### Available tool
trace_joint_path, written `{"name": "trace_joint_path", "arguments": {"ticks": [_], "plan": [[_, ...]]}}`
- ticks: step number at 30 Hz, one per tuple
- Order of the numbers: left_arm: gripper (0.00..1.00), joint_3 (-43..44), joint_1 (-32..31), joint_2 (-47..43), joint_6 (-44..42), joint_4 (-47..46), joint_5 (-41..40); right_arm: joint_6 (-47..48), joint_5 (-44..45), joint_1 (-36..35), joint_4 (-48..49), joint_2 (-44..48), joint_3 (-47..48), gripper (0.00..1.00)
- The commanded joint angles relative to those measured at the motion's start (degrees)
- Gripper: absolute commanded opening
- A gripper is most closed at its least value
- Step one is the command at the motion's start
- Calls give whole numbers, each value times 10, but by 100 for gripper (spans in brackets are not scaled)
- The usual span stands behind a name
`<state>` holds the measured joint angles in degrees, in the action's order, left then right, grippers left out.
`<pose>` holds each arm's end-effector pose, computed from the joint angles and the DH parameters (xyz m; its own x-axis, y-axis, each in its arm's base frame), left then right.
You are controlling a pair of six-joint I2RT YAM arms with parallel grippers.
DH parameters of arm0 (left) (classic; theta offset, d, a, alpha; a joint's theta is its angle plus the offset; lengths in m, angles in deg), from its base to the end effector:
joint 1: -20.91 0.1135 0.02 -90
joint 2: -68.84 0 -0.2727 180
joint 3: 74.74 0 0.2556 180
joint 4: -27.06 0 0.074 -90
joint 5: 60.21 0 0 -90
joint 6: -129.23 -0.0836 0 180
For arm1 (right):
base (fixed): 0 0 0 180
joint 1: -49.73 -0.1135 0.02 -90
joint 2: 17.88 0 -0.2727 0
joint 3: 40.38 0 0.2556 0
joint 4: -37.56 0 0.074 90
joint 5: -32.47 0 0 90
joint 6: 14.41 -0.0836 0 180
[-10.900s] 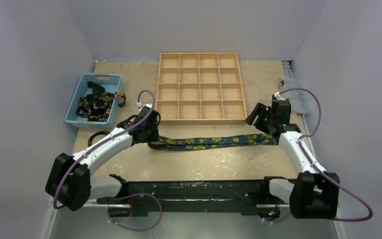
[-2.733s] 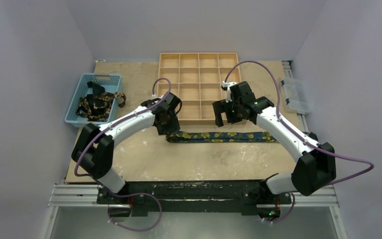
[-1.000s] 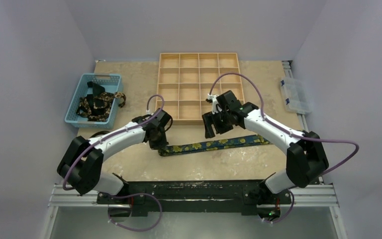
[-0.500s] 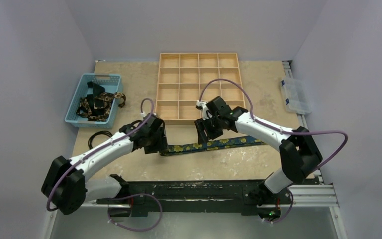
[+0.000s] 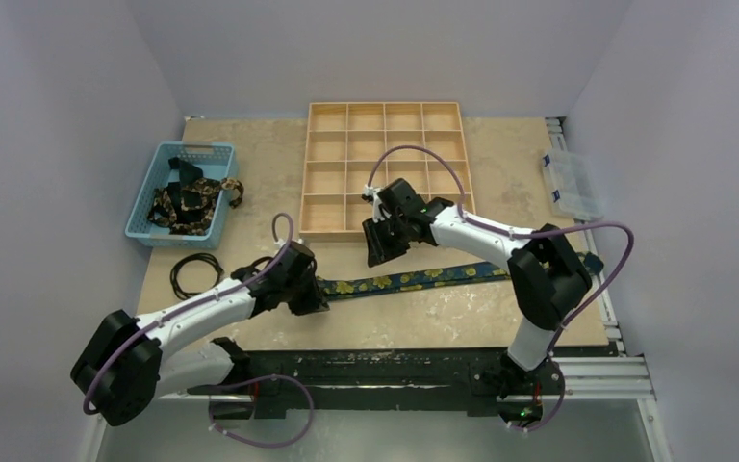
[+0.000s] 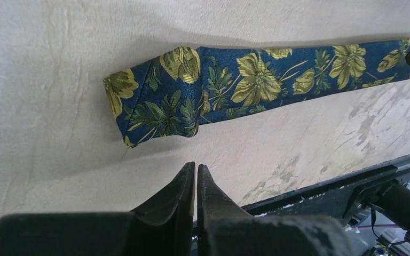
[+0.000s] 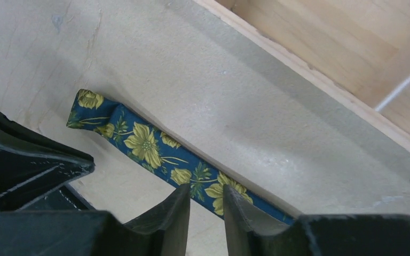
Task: Roll the ties
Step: Roll the tie at the center of the board.
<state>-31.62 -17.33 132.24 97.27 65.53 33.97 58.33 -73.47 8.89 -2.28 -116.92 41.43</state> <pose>0.1685 -0.1405 0.1342 -0.9044 -0.3646 -0.2217 -0.2272 0.8512 -0.4731 0.2807 0.2730 0.1775 -0.8265 -0.3373 -0.4507 -0.5199 0.7643 0.3814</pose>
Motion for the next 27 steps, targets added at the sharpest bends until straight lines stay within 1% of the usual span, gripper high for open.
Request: {"name": "trace_joint_path", "arguments": {"ticks": [1, 5, 8, 11, 14, 19, 24, 27], "plan": [[0, -25, -18, 20, 58, -60, -3, -27, 23, -30, 34, -15, 35, 26], [0, -74, -21, 21, 108, -118, -24, -39, 31, -50, 75, -35, 35, 21], [0, -93, -22, 26, 124, -148, -39, -35, 34, -65, 77, -61, 46, 19], [0, -91, -22, 49, 120, -182, -40, -27, 36, -74, 74, -74, 47, 18], [0, -79, -22, 85, 122, -205, -60, -22, 35, -74, 73, -72, 40, 17], [0, -74, -21, 108, 133, -229, -81, -13, 30, -74, 66, -70, 40, 16], [0, -78, -20, 100, 131, -228, -113, -12, 16, -75, 65, -76, 49, 15], [0, -80, -18, 99, 122, -230, -121, -11, 23, -76, 66, -72, 55, 14]]}}
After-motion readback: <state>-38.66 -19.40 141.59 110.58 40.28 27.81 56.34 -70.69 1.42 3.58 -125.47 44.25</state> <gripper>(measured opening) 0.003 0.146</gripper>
